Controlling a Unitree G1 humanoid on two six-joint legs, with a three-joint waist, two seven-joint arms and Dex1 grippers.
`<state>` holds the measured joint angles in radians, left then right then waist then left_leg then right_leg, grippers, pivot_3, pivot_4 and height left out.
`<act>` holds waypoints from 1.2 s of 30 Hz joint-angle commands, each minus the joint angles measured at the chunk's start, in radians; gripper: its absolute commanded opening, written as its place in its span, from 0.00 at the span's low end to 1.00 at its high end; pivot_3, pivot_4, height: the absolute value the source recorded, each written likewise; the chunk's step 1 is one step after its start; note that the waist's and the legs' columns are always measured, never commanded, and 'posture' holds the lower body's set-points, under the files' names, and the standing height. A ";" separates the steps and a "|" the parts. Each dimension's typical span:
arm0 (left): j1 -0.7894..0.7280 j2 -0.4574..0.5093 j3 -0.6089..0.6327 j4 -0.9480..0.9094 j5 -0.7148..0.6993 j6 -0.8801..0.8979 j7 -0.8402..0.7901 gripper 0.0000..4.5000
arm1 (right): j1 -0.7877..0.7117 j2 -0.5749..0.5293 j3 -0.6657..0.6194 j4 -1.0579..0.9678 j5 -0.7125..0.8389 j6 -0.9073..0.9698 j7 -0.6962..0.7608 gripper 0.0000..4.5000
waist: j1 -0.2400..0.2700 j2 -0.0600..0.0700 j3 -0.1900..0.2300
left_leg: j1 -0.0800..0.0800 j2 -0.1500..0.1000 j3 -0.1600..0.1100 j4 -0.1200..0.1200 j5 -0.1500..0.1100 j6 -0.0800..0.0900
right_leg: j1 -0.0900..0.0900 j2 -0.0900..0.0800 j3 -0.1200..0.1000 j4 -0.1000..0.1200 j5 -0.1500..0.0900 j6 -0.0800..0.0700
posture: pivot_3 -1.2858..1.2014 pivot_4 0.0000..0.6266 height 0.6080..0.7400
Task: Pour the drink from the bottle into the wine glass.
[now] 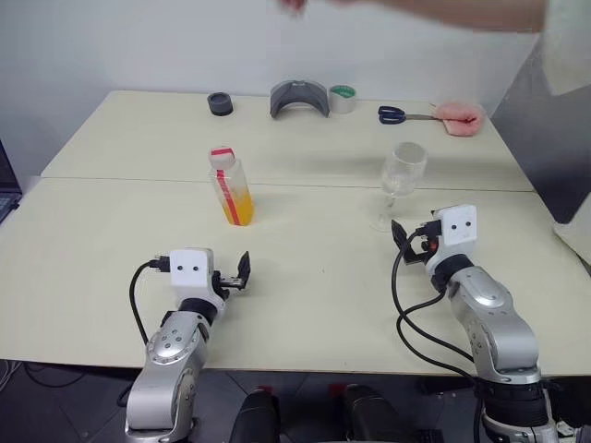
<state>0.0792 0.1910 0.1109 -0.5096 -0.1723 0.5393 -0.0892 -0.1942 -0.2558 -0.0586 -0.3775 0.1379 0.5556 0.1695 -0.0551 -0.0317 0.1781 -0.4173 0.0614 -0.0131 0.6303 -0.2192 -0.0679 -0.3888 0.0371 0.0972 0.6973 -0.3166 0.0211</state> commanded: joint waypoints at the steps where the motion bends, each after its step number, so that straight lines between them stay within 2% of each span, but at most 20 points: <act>1: -0.001 0.008 0.012 -0.061 0.008 -0.006 0.005 0.99 | -0.002 -0.002 -0.024 -0.049 0.006 -0.022 -0.002 1.00 | 0.000 0.000 0.000 | 0.000 0.000 0.000 0.000 0.000 0.000 | 0.000 0.000 0.000 0.000 0.000 0.000 | 0.52 0.24 1.00; 27: 0.007 0.004 0.076 -0.067 -0.009 -0.029 0.012 0.99 | 0.001 -0.014 -0.031 -0.057 0.012 -0.011 0.005 1.00 | 0.000 0.000 0.000 | 0.000 0.000 0.000 0.000 0.000 0.000 | 0.000 0.000 0.000 0.000 0.000 0.000 | 0.52 0.24 1.00; 31: 0.030 0.032 0.127 -0.072 -0.028 -0.024 -0.012 0.99 | -0.007 -0.030 -0.043 -0.073 0.031 -0.002 0.028 1.00 | 0.000 0.000 0.000 | 0.000 0.000 0.000 0.000 0.000 0.000 | 0.000 0.000 0.000 0.000 0.000 0.000 | 0.52 0.24 1.00; 36: 0.028 0.101 0.200 -0.048 -0.078 -0.022 -0.079 0.99 | -0.015 -0.081 -0.075 -0.102 0.127 0.023 0.132 1.00 | 0.000 0.000 0.000 | 0.000 0.000 0.000 0.000 0.000 0.000 | 0.000 0.000 -0.001 0.000 0.000 0.000 | 0.52 0.24 1.00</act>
<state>0.1177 0.2821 0.2911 -0.5383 -0.2297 0.5330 -0.1468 -0.1911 -0.3266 -0.1092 -0.4302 0.2250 0.5778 0.2660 -0.0554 -0.0317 0.1781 -0.4172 0.0616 -0.0132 0.6303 -0.2192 -0.0679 -0.3887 0.0371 0.0966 0.6972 -0.3169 0.0215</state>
